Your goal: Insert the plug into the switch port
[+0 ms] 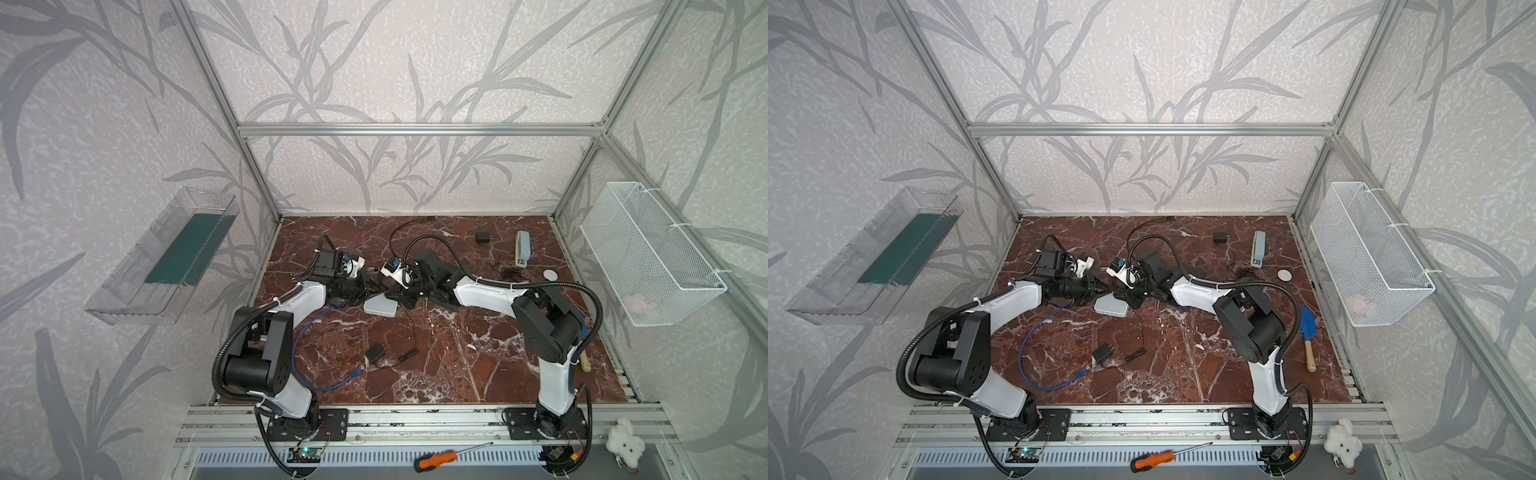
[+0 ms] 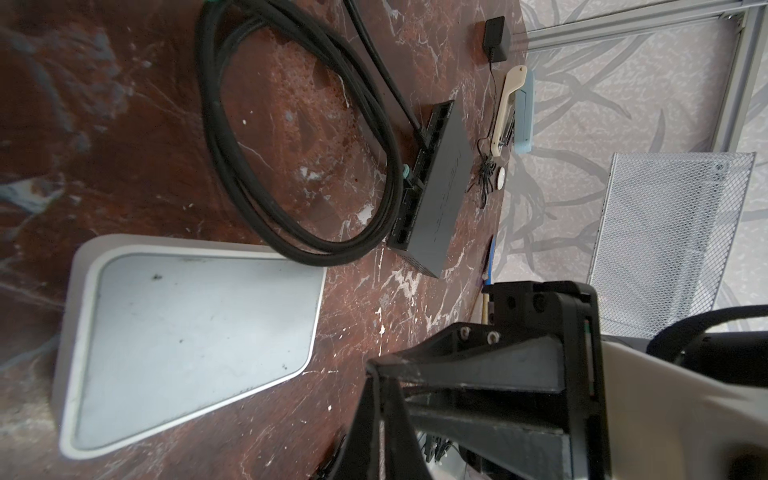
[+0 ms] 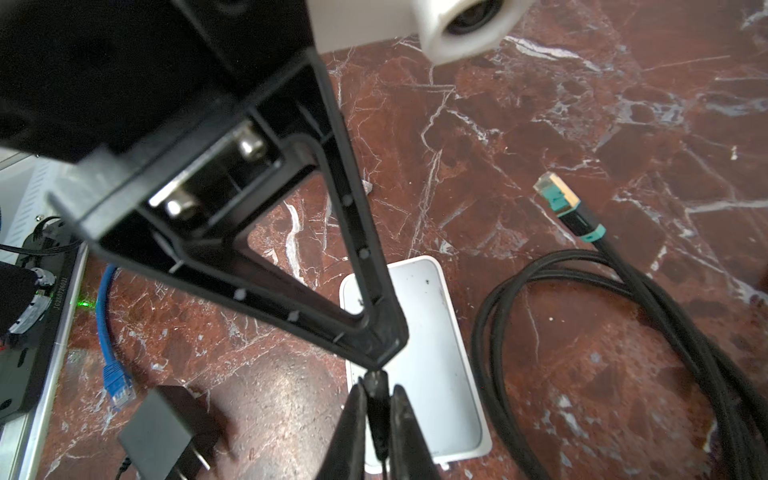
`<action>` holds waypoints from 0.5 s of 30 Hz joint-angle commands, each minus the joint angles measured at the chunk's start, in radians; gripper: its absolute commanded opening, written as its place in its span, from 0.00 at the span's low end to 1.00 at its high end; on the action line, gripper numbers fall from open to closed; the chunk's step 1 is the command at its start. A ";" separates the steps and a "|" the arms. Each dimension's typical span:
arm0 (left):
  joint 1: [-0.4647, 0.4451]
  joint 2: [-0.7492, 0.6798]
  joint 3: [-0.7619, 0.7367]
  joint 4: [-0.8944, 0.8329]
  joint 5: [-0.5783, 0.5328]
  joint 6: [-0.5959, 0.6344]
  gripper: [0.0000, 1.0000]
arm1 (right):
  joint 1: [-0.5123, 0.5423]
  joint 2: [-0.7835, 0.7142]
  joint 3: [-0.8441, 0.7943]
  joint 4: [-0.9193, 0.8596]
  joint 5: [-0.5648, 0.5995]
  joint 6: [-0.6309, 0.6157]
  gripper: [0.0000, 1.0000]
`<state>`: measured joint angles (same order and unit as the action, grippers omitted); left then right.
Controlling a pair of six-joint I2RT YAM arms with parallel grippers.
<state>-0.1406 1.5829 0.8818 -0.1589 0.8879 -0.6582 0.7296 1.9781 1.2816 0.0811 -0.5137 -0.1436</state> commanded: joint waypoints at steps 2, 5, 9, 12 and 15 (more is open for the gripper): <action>0.005 -0.037 0.041 -0.100 -0.061 0.069 0.29 | -0.003 -0.019 -0.006 -0.066 0.046 -0.064 0.12; 0.005 -0.014 0.106 -0.231 -0.203 0.211 0.38 | -0.006 -0.019 0.010 -0.188 0.079 -0.164 0.12; 0.006 0.070 0.198 -0.345 -0.377 0.381 0.39 | -0.010 0.017 0.064 -0.402 0.125 -0.329 0.12; 0.005 0.124 0.225 -0.354 -0.428 0.455 0.41 | -0.013 0.046 0.096 -0.498 0.171 -0.407 0.12; 0.004 0.163 0.249 -0.375 -0.458 0.500 0.42 | -0.026 0.060 0.106 -0.512 0.185 -0.424 0.12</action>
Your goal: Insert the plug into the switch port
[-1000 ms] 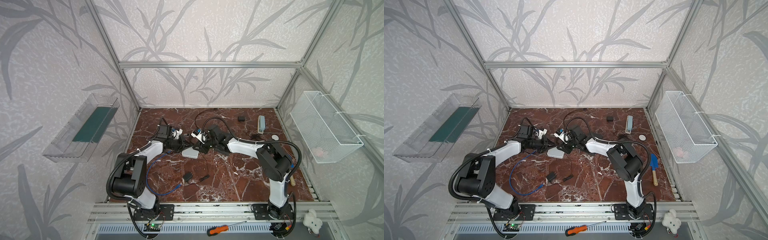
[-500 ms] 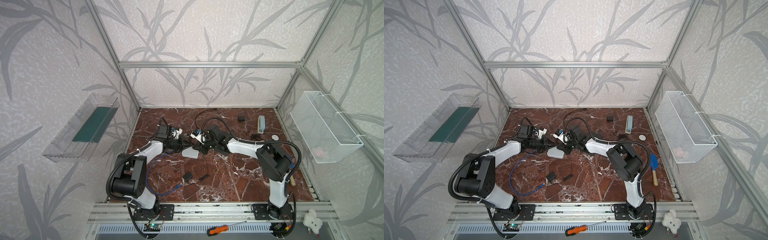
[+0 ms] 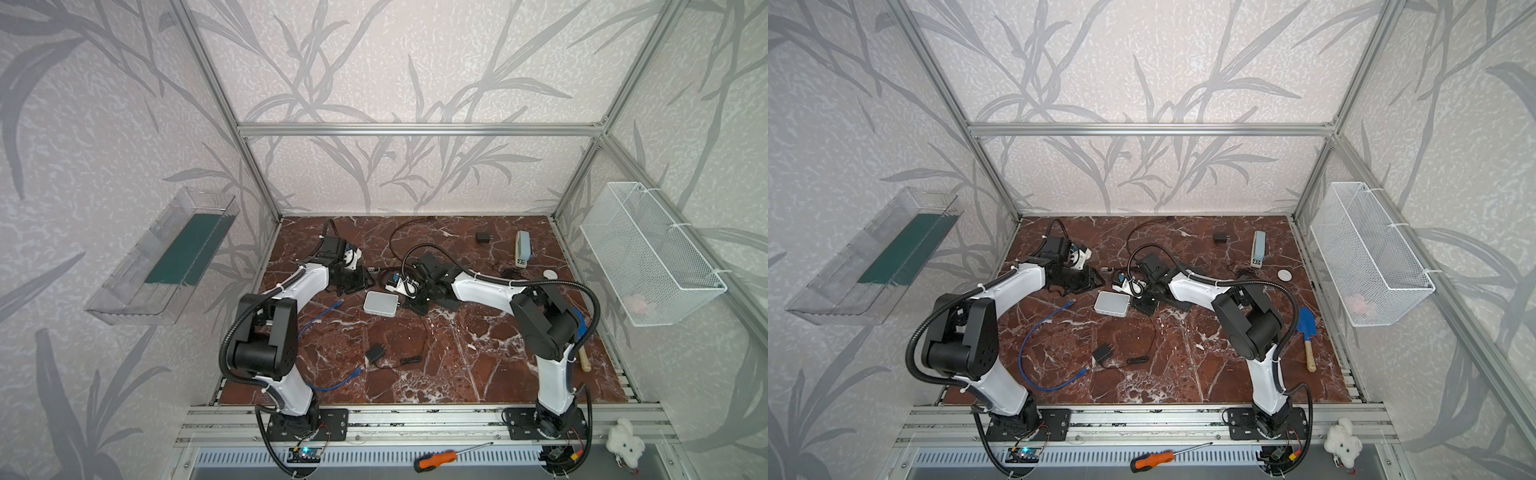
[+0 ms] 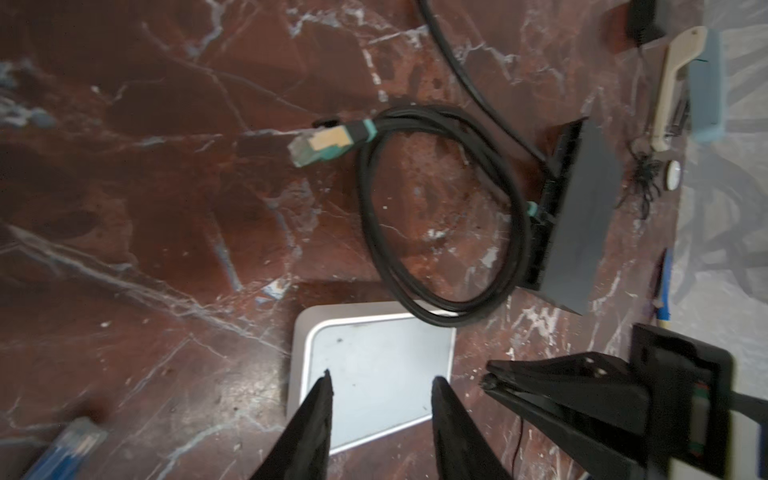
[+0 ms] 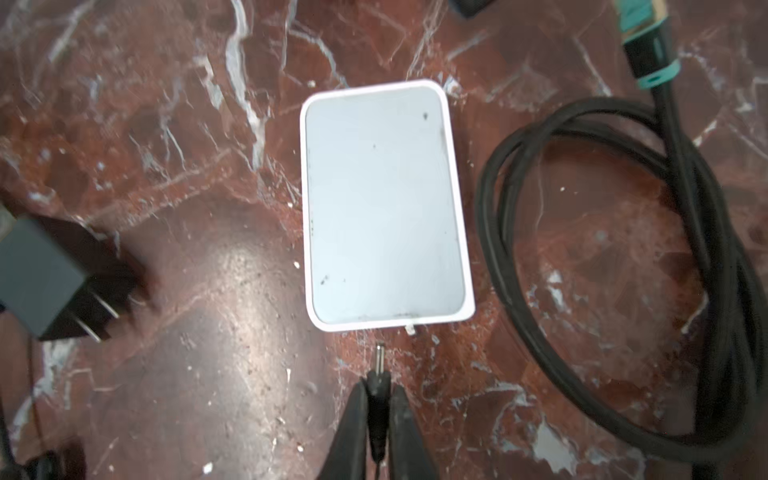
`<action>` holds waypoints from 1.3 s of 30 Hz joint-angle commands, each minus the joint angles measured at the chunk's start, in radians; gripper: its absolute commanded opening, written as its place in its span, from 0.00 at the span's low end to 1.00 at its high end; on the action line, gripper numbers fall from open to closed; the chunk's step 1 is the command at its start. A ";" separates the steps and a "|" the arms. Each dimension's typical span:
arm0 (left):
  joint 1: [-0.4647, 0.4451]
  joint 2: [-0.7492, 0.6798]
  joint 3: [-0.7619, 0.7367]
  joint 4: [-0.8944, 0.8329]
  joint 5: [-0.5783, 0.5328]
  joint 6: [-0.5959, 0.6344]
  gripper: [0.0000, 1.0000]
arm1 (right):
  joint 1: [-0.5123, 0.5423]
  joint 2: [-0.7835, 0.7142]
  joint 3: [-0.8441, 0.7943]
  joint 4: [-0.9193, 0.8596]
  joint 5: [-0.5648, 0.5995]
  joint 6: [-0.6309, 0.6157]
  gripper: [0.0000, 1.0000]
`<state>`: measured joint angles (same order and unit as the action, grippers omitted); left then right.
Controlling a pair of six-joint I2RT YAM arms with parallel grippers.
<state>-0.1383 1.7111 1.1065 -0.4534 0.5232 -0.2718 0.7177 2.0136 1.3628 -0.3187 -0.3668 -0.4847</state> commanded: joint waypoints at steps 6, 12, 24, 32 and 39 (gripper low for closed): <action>-0.004 0.088 0.023 -0.082 -0.044 0.149 0.45 | -0.023 0.068 0.069 -0.136 0.023 -0.105 0.12; -0.020 0.109 0.005 -0.071 -0.001 0.161 0.46 | -0.023 0.082 0.073 -0.095 -0.016 -0.104 0.12; -0.040 0.175 0.055 -0.119 -0.008 0.222 0.45 | -0.017 0.086 0.066 0.004 -0.048 -0.082 0.10; -0.040 0.207 0.096 -0.148 -0.014 0.253 0.44 | -0.017 0.103 0.083 -0.006 -0.039 -0.101 0.10; -0.040 0.209 0.101 -0.142 -0.001 0.252 0.43 | -0.008 0.112 0.094 -0.013 -0.045 -0.109 0.09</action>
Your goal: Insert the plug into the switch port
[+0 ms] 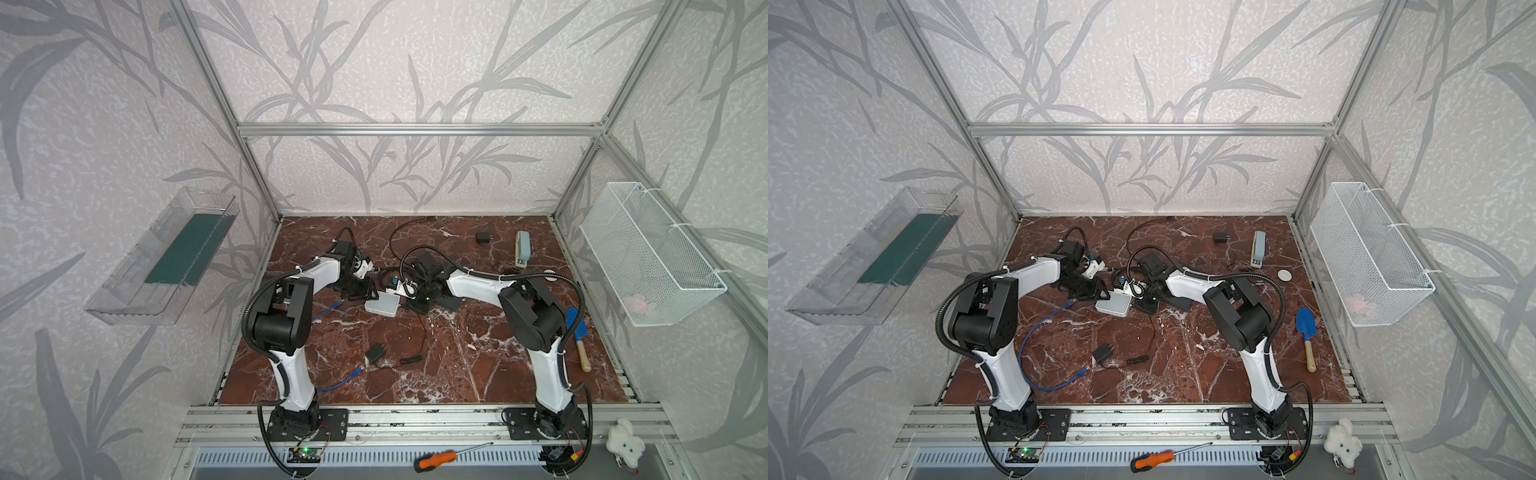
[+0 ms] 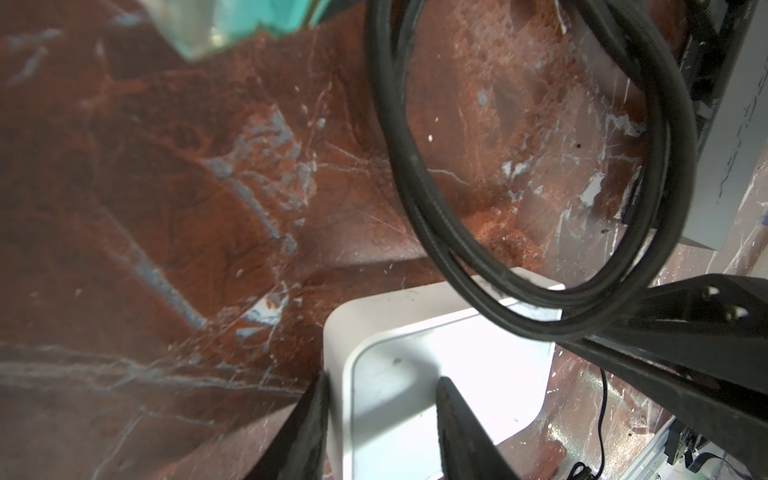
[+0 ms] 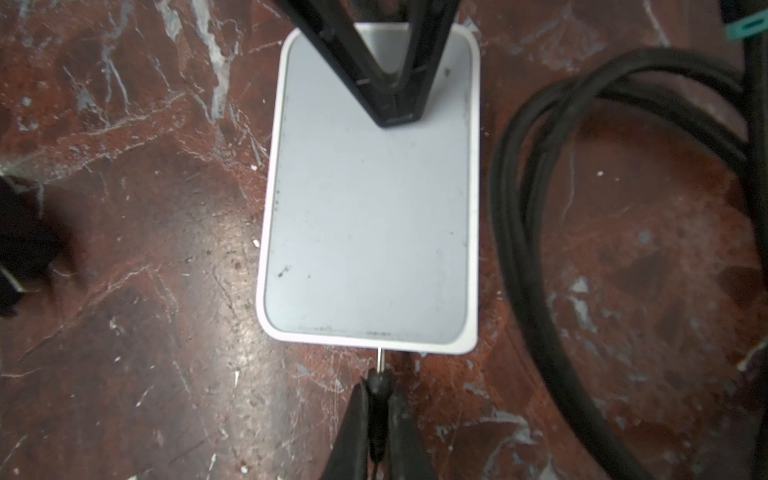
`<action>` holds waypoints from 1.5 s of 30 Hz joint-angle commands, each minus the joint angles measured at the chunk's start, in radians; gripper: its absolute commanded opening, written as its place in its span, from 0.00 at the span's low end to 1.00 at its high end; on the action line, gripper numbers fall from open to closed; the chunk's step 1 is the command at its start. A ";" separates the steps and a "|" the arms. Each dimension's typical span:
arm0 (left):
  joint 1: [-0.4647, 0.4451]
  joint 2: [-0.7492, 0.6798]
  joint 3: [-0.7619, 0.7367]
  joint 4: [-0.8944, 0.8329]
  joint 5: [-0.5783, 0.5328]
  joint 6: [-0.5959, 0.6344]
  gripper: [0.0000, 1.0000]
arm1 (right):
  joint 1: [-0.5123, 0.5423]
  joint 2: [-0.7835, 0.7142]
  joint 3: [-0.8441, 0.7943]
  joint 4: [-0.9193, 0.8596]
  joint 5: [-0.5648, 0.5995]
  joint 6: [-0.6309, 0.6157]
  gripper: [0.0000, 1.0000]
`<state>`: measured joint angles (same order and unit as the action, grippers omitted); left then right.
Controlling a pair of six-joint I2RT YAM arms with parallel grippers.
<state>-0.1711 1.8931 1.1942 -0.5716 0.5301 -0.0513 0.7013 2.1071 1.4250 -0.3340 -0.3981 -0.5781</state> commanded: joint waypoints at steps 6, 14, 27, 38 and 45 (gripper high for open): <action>-0.007 0.022 0.004 -0.018 0.005 0.036 0.43 | 0.012 0.022 0.045 0.011 -0.026 -0.007 0.09; -0.018 0.017 0.001 0.002 0.038 0.046 0.41 | 0.019 0.026 0.051 0.037 -0.029 -0.008 0.09; -0.025 0.016 0.012 -0.004 0.043 0.058 0.40 | 0.041 0.029 0.062 0.049 0.038 -0.049 0.08; -0.066 0.019 0.027 -0.018 0.140 0.109 0.39 | 0.057 0.021 0.097 0.073 0.011 -0.056 0.08; -0.081 0.018 0.023 -0.030 0.210 0.120 0.37 | 0.086 0.039 0.131 0.059 0.018 -0.061 0.07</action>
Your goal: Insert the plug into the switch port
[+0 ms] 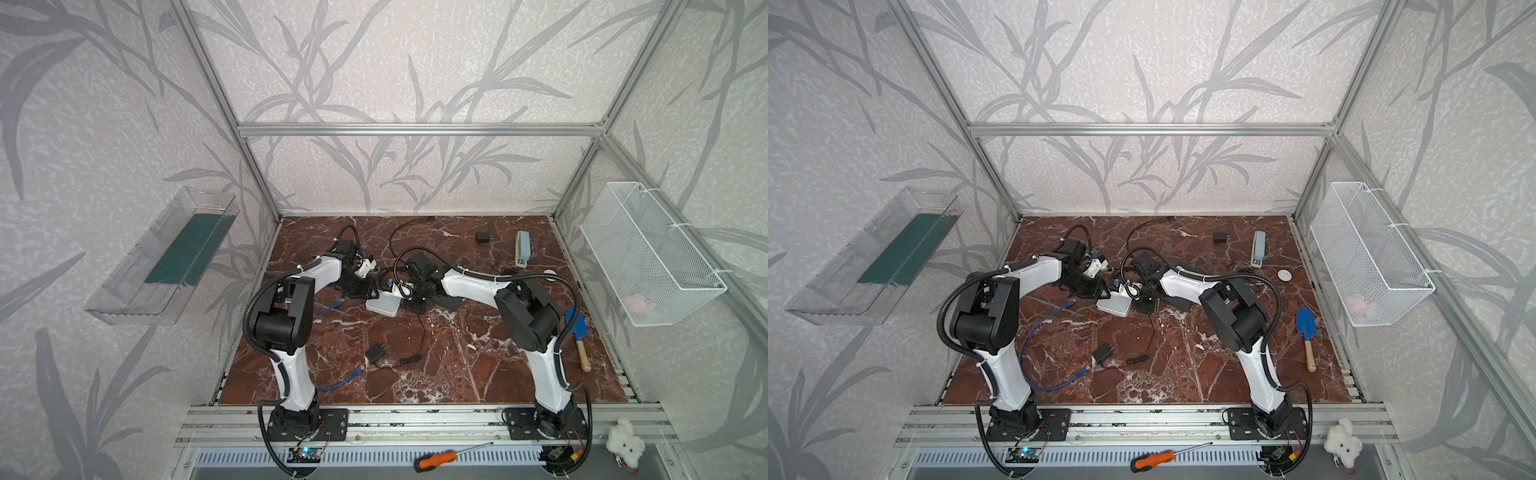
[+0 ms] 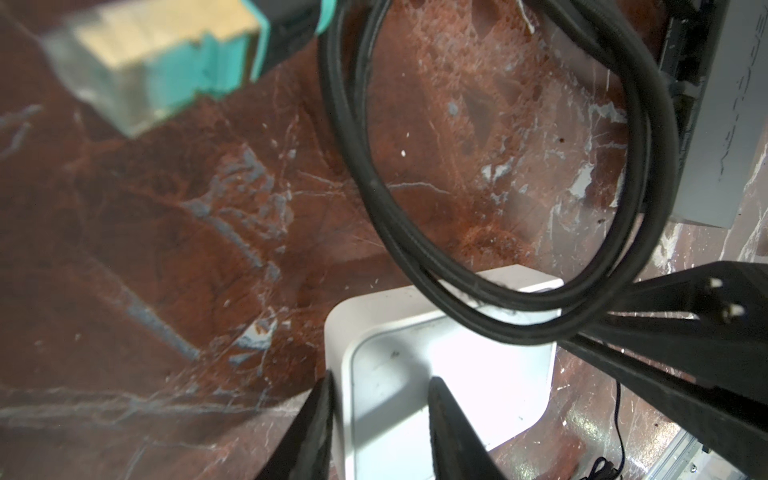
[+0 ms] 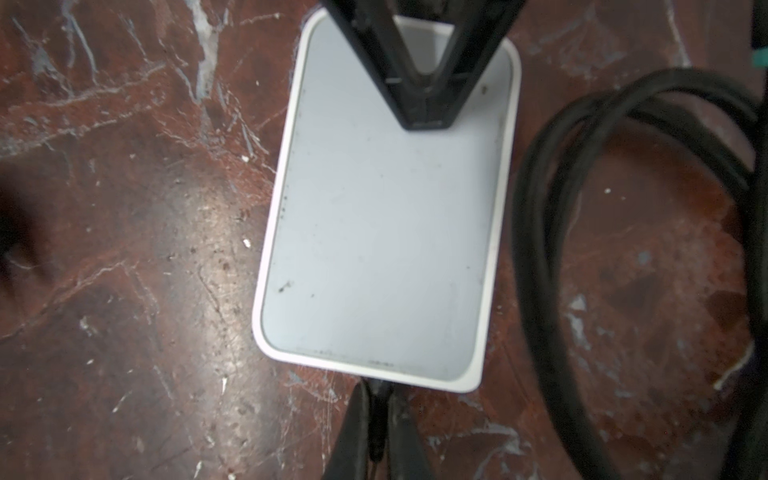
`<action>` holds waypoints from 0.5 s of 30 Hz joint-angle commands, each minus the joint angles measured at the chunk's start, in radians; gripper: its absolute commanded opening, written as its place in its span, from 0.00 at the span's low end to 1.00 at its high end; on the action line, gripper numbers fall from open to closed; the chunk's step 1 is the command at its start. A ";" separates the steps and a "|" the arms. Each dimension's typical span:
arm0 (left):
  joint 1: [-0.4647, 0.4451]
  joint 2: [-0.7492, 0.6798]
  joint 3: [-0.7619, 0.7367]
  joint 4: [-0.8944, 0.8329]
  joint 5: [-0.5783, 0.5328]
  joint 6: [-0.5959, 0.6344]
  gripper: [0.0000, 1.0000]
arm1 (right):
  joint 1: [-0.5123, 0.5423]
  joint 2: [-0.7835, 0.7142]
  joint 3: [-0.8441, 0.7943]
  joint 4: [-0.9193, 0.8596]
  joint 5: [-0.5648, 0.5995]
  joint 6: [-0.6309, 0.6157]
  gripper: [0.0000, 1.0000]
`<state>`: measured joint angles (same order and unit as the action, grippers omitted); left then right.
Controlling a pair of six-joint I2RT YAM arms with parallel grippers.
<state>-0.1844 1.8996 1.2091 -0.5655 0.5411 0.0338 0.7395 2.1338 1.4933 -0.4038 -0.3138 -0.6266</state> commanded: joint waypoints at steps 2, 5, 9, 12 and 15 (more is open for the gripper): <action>-0.073 0.005 -0.007 -0.027 0.207 0.034 0.37 | 0.050 0.012 0.066 0.136 -0.068 -0.004 0.07; -0.076 0.004 -0.023 -0.009 0.234 0.025 0.37 | 0.054 0.014 0.072 0.144 -0.076 -0.002 0.07; -0.084 -0.004 -0.036 0.007 0.259 -0.003 0.36 | 0.057 0.021 0.096 0.143 -0.079 0.016 0.07; -0.090 -0.022 -0.062 0.025 0.261 -0.015 0.36 | 0.057 0.014 0.091 0.175 -0.081 0.051 0.07; -0.092 -0.024 -0.072 0.027 0.261 -0.019 0.36 | 0.056 0.008 0.087 0.198 -0.087 0.077 0.07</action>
<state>-0.1879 1.8847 1.1713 -0.5110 0.5606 0.0223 0.7479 2.1395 1.5192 -0.4538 -0.2970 -0.5812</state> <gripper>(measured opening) 0.363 0.092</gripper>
